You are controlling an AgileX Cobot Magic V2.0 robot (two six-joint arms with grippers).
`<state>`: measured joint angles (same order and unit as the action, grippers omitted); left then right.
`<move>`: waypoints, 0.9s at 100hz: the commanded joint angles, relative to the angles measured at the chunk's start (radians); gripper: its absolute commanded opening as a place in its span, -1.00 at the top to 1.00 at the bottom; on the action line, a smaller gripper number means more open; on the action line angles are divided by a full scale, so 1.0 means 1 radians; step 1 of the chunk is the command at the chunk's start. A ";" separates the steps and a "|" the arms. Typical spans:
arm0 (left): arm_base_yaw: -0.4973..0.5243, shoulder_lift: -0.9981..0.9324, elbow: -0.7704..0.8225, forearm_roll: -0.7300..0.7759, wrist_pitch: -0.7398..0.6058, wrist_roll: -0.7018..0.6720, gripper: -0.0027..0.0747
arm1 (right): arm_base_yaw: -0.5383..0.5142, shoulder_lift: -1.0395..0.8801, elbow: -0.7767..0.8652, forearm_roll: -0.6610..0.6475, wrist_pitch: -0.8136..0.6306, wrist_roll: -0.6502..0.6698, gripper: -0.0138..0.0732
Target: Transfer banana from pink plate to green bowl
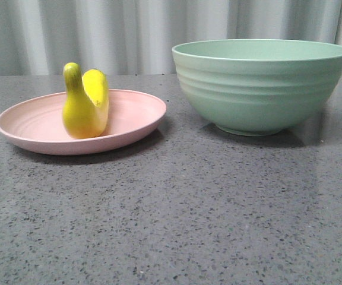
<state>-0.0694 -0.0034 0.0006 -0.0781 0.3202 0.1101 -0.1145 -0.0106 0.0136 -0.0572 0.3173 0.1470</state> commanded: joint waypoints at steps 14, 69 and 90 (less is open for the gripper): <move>0.002 -0.034 0.027 -0.010 -0.038 0.002 0.98 | -0.005 -0.018 0.026 -0.006 -0.020 -0.003 0.87; 0.002 -0.034 0.027 -0.010 -0.038 0.002 0.98 | -0.005 -0.018 0.026 -0.006 -0.020 -0.003 0.87; 0.002 -0.034 0.027 -0.005 -0.052 0.002 0.98 | -0.005 -0.018 0.026 -0.006 -0.020 -0.003 0.87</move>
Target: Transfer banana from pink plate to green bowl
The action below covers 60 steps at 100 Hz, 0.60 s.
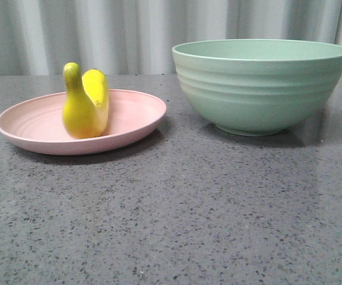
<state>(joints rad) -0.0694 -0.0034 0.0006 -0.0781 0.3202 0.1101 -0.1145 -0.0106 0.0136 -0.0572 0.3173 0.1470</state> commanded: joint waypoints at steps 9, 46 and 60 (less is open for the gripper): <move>0.002 -0.034 0.027 0.070 -0.115 0.002 0.98 | -0.005 -0.018 0.026 -0.006 -0.020 -0.003 0.87; 0.002 -0.034 0.027 0.068 -0.228 0.002 0.98 | -0.005 -0.018 0.026 -0.014 -0.034 -0.003 0.87; 0.002 -0.034 0.027 0.063 -0.235 0.002 0.98 | -0.005 -0.018 0.026 -0.014 -0.112 -0.003 0.87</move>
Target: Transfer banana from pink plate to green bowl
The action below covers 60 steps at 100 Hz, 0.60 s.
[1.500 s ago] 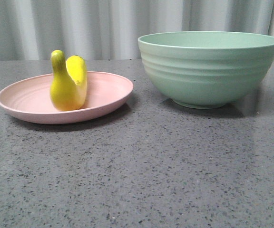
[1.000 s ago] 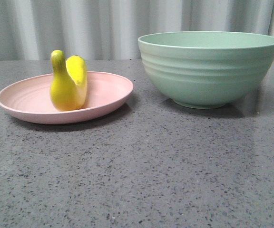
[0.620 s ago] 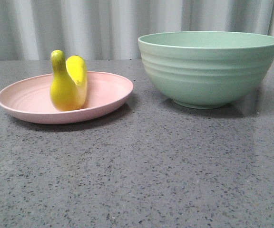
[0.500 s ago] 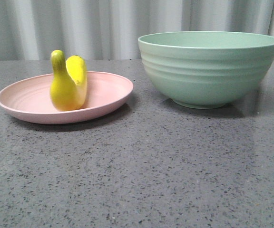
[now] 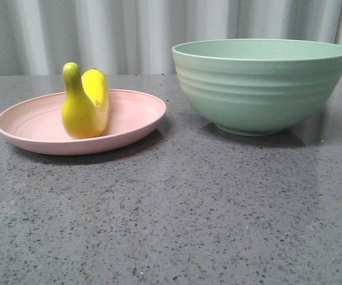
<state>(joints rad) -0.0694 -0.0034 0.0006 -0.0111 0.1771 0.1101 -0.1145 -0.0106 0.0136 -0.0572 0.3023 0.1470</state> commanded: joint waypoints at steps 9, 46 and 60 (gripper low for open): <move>0.002 -0.034 0.027 -0.039 -0.092 0.002 0.98 | -0.005 -0.018 0.026 -0.014 -0.132 -0.003 0.87; 0.002 -0.034 0.027 -0.068 -0.083 0.002 0.98 | -0.005 -0.018 0.026 -0.018 -0.169 -0.003 0.87; 0.002 -0.034 0.027 -0.068 -0.075 0.002 0.98 | -0.005 -0.018 0.026 -0.018 -0.169 -0.003 0.87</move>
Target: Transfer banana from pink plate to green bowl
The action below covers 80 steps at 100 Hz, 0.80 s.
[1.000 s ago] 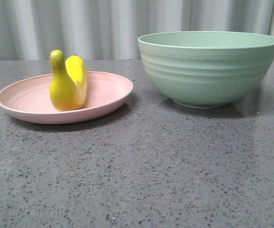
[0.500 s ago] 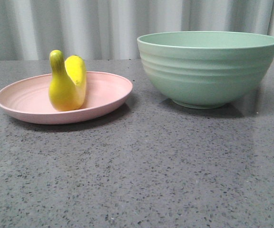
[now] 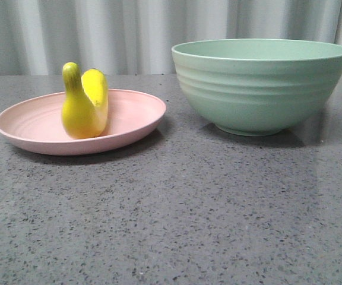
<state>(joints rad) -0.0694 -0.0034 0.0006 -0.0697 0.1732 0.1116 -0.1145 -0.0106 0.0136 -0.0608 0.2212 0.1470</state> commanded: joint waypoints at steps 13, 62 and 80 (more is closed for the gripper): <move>0.002 -0.034 0.027 -0.007 -0.069 0.001 0.98 | -0.005 -0.018 0.026 -0.023 -0.126 -0.003 0.87; 0.002 -0.034 0.027 -0.007 -0.071 0.001 0.98 | -0.005 -0.018 0.026 -0.102 -0.192 -0.003 0.87; 0.002 -0.034 0.027 -0.007 -0.071 0.001 0.98 | -0.005 -0.018 0.026 -0.102 -0.192 -0.003 0.87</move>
<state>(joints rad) -0.0694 -0.0034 0.0006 -0.0697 0.1787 0.1116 -0.1145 -0.0106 0.0136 -0.1490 0.1060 0.1470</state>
